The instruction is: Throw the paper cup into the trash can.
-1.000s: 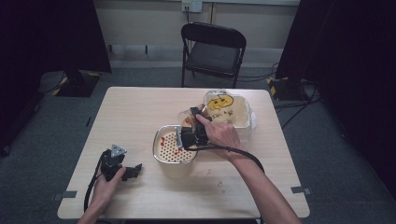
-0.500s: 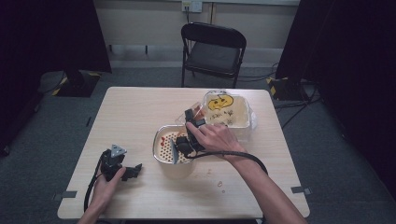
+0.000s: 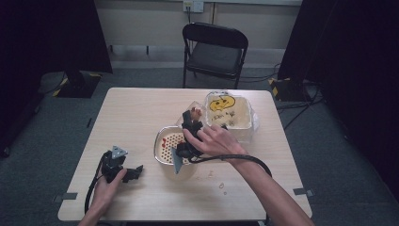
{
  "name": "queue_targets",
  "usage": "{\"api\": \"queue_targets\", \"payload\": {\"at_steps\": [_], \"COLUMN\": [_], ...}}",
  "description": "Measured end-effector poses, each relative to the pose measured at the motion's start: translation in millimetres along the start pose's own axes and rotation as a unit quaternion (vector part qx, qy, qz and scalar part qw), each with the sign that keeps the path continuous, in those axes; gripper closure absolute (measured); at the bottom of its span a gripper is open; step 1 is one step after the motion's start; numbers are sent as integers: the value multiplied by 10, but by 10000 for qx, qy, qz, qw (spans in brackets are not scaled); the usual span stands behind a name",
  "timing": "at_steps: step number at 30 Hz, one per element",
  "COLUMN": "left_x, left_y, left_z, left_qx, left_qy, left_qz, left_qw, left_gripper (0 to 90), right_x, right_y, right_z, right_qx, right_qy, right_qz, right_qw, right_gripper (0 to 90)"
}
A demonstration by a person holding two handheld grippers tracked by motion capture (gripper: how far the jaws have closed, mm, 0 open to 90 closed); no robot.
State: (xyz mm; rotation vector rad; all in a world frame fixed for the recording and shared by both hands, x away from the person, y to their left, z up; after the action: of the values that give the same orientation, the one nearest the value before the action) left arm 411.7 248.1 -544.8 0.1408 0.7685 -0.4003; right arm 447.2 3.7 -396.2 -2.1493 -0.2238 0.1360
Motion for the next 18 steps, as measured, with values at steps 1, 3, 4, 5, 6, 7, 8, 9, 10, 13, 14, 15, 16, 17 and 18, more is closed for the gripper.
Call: {"api": "queue_targets", "payload": {"at_steps": [1,3,4,5,6,7,8,9,10,13,14,15,16,17,18], "left_x": [0,0,1,0,0,2,0,2,0,1,1,0,1,0,0], "left_y": [0,0,0,-1,0,-4,0,-3,-1,0,0,0,0,0,0], "left_z": [0,0,0,-1,0,1,0,1,-1,0,0,0,0,0,0], "left_qx": [-3,0,1,-6,0,-25,0,-18,-4,0,-1,-2,-1,0,-1], "left_qy": [0,0,-4,3,0,-18,1,-14,3,-3,-4,-1,-3,0,0], "left_qz": [-2,-2,3,-5,-1,-5,-1,-4,-4,2,2,-3,-2,-1,-3], "left_qw": [10000,10000,10000,10000,10000,10000,10000,10000,10000,10000,10000,10000,10000,10000,10000], "left_gripper": [0,0,0,0,0,0,0,0,0,0,0,0,0,0,0], "right_x": [-7,-18,-23,-27,-28,-31,-34,-38,-46,-44,-56,-61,-69,-74,-77], "right_y": [4,18,11,0,-2,-1,-2,-4,-29,-81,-96,-94,-104,-113,-120], "right_z": [4,20,22,19,11,10,18,17,-4,-31,-39,-35,-47,-54,-57], "right_qx": [-87,-225,-342,-402,-499,-522,-557,-614,-709,-658,-857,-878,-941,-951,-987], "right_qy": [11,-17,-54,-51,-13,-10,-56,-66,9,20,61,13,58,59,70], "right_qz": [-1,-78,-137,-128,-168,-183,-244,-270,-235,-382,-390,-388,-369,-398,-438], "right_qw": [10000,9997,9993,9991,9986,9985,9981,9977,9972,9971,9955,9954,9949,9946,9941], "right_gripper": [512,515,516,516,517,517,517,518,518,518,518,518,518,518,518]}}
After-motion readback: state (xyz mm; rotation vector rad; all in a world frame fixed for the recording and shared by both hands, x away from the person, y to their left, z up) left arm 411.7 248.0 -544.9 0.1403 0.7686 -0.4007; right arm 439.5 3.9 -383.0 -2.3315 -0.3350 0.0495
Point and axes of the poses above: each handheld gripper's, and its own axes: x roughly forward along the jaws, z roughly out of its top, y roughly to its left, the point moved 6 cm from there along x, roughly forward along the jaws, and after that the axes turned 1 degree about -x, right-handed, at the moved point
